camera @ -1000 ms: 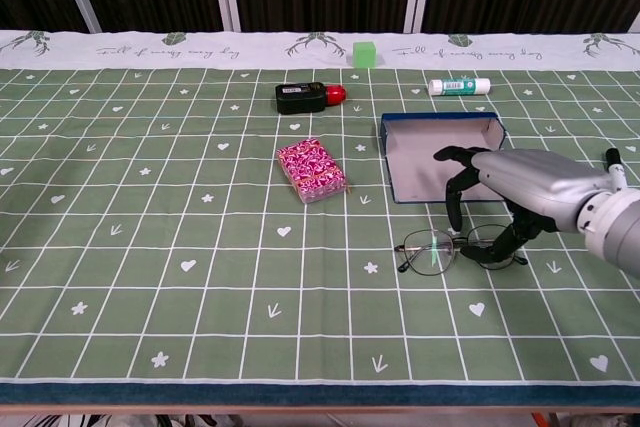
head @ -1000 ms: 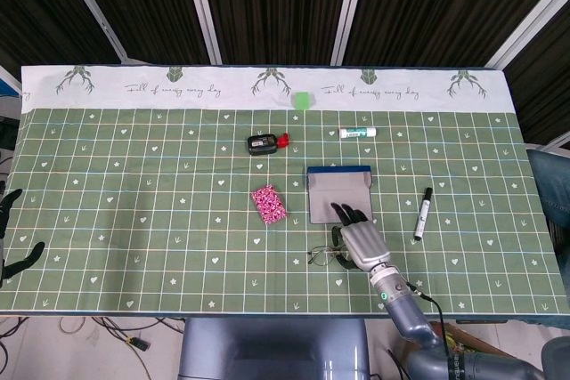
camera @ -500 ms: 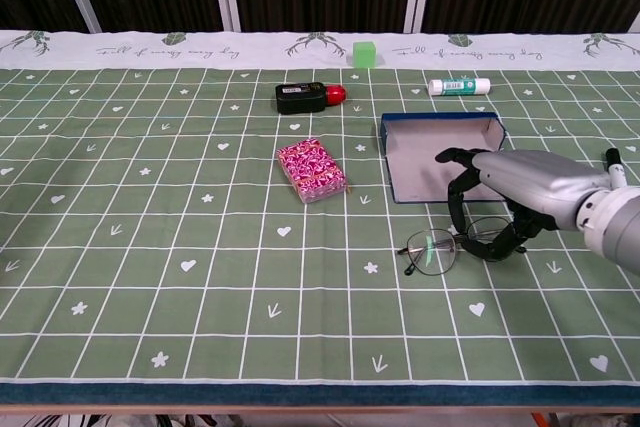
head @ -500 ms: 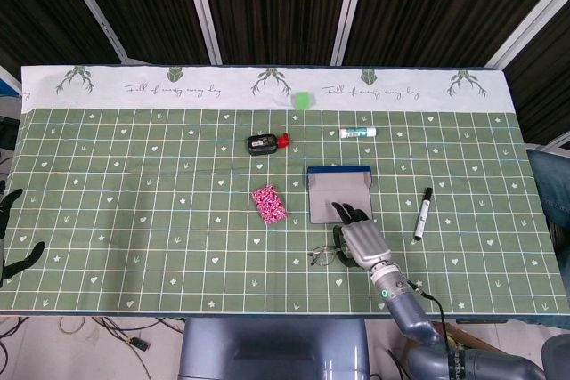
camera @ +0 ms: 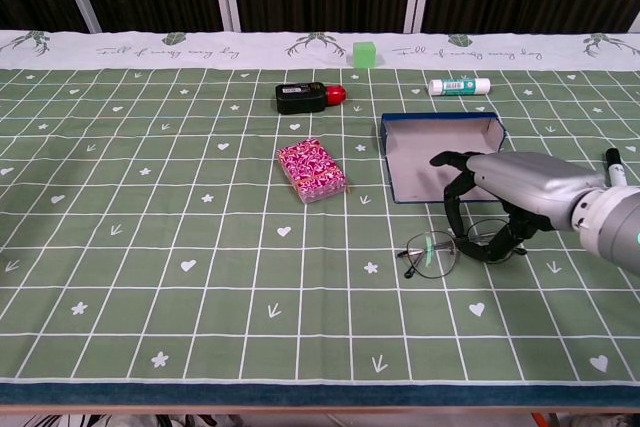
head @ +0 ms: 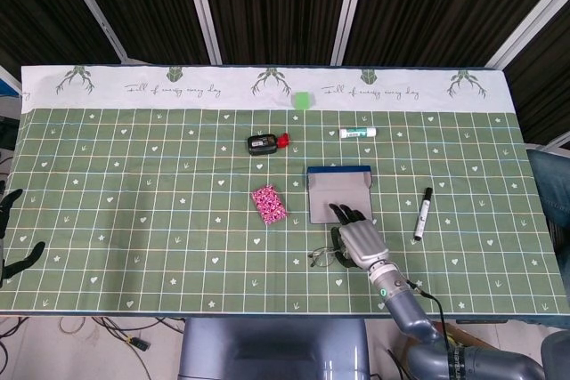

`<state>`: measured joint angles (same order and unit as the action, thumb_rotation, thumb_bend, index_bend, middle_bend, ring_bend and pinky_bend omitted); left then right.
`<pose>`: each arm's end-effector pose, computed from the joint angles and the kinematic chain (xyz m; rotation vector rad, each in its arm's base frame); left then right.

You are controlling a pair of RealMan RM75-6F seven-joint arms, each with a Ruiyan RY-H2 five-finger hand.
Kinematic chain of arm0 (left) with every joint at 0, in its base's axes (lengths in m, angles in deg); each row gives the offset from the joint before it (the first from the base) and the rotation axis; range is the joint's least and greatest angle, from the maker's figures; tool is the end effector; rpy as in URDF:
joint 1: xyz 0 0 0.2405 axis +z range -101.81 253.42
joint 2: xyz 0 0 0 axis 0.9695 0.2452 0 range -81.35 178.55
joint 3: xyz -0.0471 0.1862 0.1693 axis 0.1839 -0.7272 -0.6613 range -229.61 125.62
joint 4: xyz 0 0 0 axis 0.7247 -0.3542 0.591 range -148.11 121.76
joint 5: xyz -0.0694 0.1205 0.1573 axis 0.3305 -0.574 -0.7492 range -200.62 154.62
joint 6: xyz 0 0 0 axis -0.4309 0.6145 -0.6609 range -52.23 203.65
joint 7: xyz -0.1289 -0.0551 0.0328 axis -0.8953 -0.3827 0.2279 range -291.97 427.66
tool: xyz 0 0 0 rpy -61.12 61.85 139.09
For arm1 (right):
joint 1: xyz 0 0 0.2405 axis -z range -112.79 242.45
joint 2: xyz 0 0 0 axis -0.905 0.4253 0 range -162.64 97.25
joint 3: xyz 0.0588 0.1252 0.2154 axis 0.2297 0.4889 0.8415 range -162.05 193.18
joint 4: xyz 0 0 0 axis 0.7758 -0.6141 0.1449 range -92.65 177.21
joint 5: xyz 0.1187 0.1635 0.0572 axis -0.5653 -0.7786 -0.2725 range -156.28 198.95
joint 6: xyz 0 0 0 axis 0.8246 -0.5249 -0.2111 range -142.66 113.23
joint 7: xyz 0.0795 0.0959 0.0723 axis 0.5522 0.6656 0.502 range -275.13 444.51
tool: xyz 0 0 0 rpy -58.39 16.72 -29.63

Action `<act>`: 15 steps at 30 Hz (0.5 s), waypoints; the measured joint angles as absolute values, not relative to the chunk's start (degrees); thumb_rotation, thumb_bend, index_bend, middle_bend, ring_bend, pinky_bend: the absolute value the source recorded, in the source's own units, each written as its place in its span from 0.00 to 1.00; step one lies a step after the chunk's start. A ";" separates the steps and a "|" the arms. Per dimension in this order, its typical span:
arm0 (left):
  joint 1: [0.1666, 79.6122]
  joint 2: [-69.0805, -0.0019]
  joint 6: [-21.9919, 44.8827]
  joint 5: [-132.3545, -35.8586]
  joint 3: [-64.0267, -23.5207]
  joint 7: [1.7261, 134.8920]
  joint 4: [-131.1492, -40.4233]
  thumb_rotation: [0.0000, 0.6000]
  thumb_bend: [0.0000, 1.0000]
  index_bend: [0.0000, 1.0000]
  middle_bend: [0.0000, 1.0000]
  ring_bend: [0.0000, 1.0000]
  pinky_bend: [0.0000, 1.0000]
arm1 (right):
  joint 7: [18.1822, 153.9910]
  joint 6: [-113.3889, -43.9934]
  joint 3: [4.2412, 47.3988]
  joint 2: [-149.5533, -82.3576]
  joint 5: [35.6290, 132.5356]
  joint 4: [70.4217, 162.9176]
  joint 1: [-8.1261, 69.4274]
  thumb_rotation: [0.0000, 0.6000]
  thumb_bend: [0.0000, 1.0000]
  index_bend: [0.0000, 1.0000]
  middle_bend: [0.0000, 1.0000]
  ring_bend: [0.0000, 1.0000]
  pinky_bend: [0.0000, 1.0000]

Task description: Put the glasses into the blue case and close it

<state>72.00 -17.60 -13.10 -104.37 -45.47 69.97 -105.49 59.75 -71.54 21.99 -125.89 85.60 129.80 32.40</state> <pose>-0.3136 0.1869 0.1696 -1.2329 -0.8546 -0.9300 -0.1826 -0.2817 -0.0492 1.8652 -1.0898 0.8159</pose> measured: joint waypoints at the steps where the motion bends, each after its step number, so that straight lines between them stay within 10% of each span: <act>1: 72.00 -17.60 -13.10 -104.38 -45.46 69.94 -105.50 1.00 0.21 0.13 0.00 0.00 0.00 | 59.63 -71.44 22.00 -125.94 85.48 129.76 32.28 1.00 0.43 0.61 0.00 0.04 0.15; 15: 72.01 -17.61 -13.11 -104.40 -45.46 69.83 -105.51 1.00 0.21 0.13 0.00 0.00 0.00 | 58.99 -71.29 22.20 -125.36 84.24 131.30 31.53 1.00 0.47 0.64 0.00 0.04 0.15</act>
<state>72.01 -17.61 -13.11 -104.40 -45.46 69.83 -105.51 58.99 -71.29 22.20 -125.36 84.24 131.30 31.53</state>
